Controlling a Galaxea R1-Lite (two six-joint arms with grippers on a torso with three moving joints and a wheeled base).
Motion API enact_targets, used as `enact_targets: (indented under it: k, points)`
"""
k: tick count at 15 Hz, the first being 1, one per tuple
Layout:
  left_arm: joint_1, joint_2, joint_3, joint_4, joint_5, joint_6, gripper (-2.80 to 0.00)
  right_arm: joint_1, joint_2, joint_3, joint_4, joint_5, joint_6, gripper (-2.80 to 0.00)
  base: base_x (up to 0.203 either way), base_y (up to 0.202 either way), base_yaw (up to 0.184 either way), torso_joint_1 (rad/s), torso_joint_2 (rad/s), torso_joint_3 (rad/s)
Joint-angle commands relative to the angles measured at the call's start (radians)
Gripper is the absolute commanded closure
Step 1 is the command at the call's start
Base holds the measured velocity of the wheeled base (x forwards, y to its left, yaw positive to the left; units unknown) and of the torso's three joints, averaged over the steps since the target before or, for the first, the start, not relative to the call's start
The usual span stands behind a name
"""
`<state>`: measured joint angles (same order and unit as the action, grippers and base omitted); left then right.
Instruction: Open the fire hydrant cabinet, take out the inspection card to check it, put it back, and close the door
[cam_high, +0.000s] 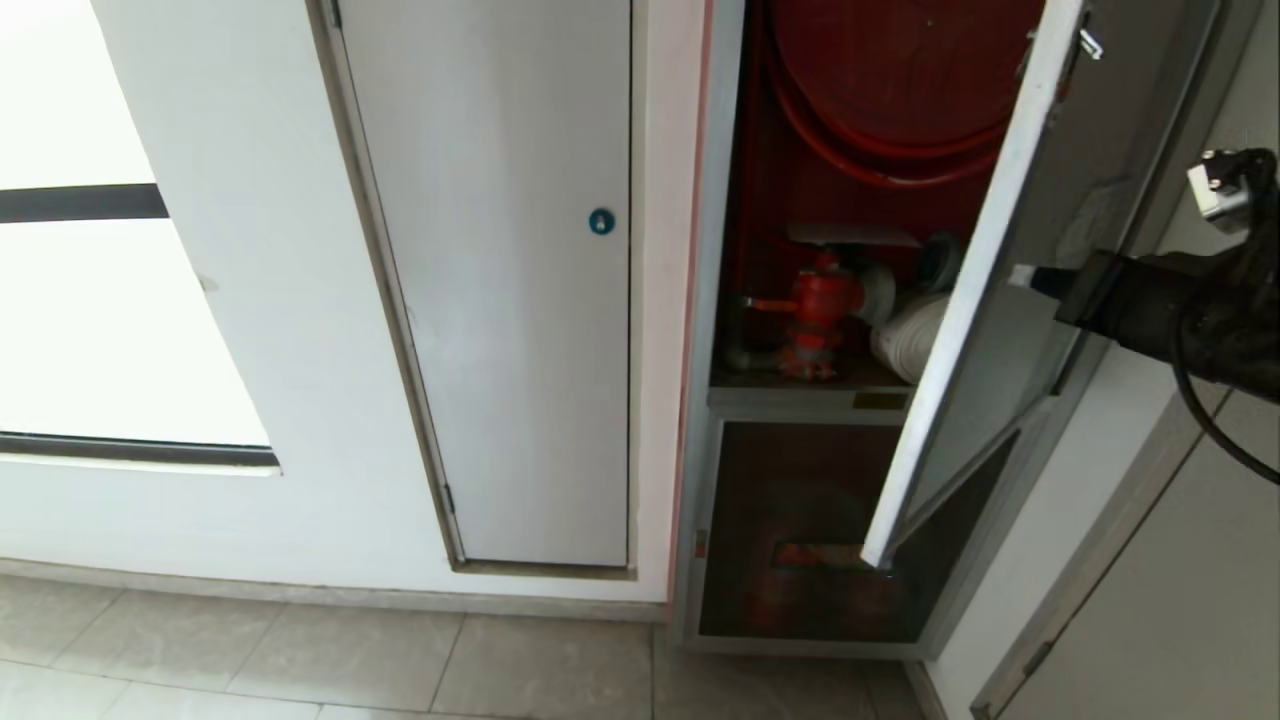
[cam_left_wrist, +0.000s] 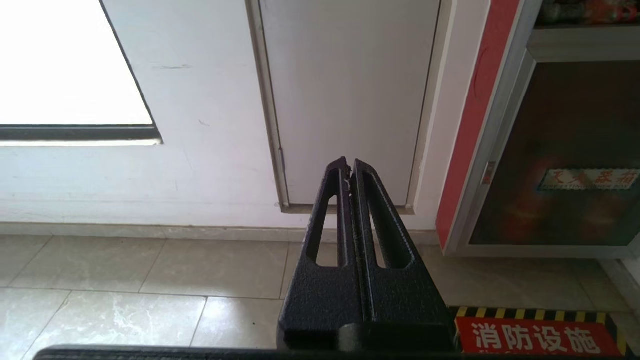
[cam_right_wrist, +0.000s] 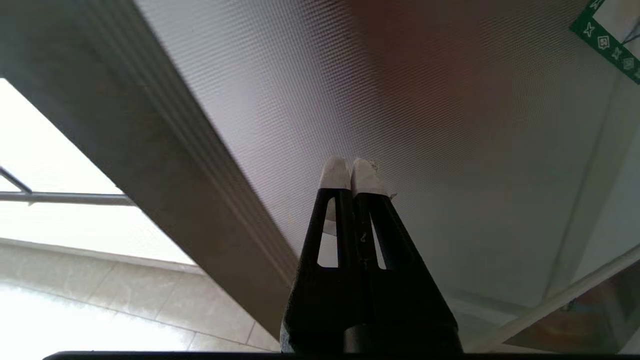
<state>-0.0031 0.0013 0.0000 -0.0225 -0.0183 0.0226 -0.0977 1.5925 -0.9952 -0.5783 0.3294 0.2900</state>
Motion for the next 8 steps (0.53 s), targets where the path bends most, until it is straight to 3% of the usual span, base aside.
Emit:
enact_targets:
  k: [1,4,8]
  points:
    - [0.000,0.000,0.012,-0.001,0.000,0.000,0.00,0.022,0.164,-0.106,-0.005,0.002,0.001,0.00,0.000,0.000,0.000,0.000,0.00,0.000]
    - [0.000,0.000,0.012,-0.001,0.000,0.000,0.00,0.033,0.327,-0.263,-0.002,0.000,0.001,0.00,0.000,0.000,0.000,0.000,0.00,0.000]
    - [0.000,0.000,0.012,-0.001,0.000,0.000,0.00,0.048,0.576,-0.572,0.016,-0.005,0.003,0.00,0.000,0.000,0.000,0.000,0.00,0.000]
